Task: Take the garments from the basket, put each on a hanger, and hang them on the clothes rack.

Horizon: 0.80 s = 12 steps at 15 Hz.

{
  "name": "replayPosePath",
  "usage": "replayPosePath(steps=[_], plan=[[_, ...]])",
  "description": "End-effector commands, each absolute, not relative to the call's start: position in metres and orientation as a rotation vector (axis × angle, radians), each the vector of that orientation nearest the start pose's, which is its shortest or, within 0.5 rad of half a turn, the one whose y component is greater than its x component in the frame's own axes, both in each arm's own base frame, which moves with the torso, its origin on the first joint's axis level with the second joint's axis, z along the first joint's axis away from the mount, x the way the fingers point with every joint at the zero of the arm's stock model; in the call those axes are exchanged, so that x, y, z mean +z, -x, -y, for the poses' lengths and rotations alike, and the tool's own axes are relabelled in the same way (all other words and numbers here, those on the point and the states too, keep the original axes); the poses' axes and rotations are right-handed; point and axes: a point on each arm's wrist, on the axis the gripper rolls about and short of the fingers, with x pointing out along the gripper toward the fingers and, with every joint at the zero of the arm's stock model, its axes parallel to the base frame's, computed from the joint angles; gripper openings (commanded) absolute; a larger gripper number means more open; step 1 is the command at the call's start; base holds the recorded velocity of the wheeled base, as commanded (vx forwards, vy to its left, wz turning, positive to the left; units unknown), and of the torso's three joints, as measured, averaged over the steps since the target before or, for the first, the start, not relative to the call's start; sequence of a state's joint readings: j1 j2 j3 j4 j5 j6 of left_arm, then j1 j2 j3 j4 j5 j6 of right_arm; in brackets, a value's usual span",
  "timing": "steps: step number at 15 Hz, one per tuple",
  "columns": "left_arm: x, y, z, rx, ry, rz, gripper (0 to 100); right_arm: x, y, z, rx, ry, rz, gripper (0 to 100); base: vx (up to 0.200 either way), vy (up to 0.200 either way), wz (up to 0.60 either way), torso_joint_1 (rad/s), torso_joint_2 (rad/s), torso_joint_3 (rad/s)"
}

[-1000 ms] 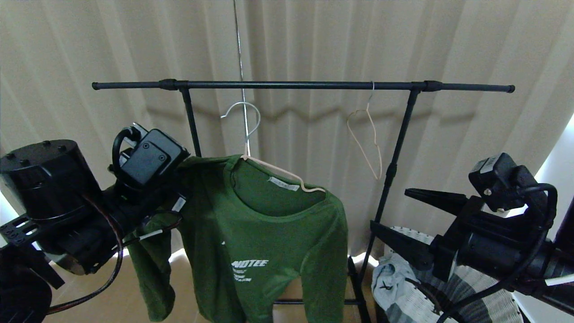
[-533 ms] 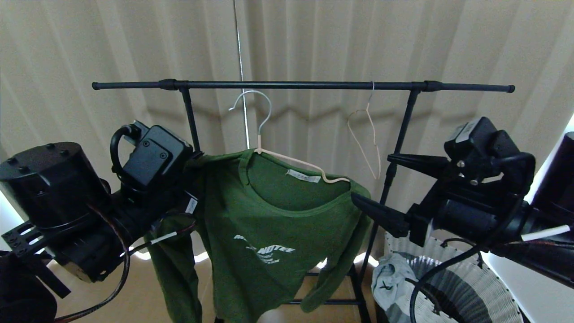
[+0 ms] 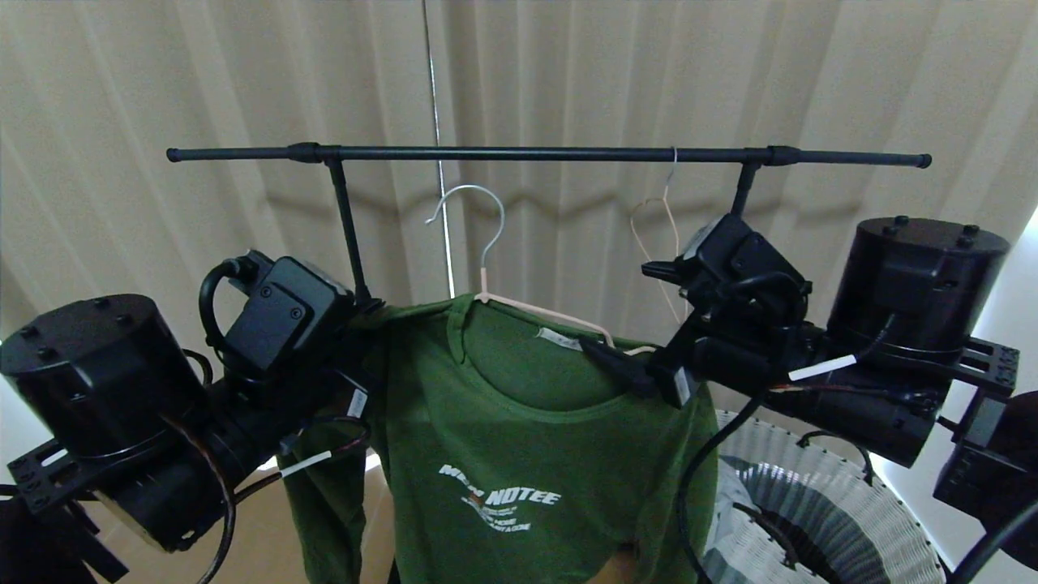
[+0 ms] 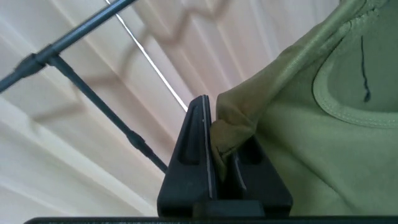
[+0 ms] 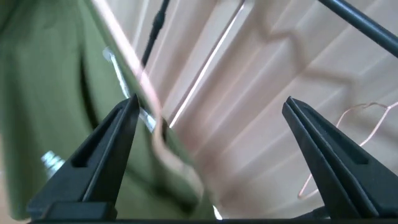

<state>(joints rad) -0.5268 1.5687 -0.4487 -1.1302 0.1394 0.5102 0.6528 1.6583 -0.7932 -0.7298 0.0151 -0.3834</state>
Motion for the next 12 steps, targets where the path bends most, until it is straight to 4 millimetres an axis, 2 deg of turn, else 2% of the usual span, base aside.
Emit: replayPosePath(steps=[1,3,8,9,12], plan=[[0.173,-0.211,0.122,-0.391,-0.505,0.099,0,0.193,-0.252,-0.194,0.674,0.420,-0.022,100,0.000,0.000,0.00,0.000,0.00,0.000],[0.173,-0.209,0.124,-0.399,-0.502,0.109,0,0.193,-0.257,-0.197,0.665,0.419,-0.019,100,0.000,0.000,0.00,0.000,0.00,0.000],[0.176,-0.207,0.128,-0.406,-0.488,0.149,0,0.189,-0.251,-0.204,0.696,0.425,-0.026,100,0.000,0.000,0.00,0.000,0.00,0.000],[0.176,-0.206,0.128,-0.409,-0.487,0.151,0,0.187,-0.250,-0.204,0.698,0.427,-0.032,0,0.000,0.000,0.00,0.000,0.00,0.000],[0.177,-0.206,0.128,-0.409,-0.487,0.152,0,0.187,-0.249,-0.203,0.698,0.427,-0.034,0,0.000,0.000,0.00,0.000,0.00,0.000]])
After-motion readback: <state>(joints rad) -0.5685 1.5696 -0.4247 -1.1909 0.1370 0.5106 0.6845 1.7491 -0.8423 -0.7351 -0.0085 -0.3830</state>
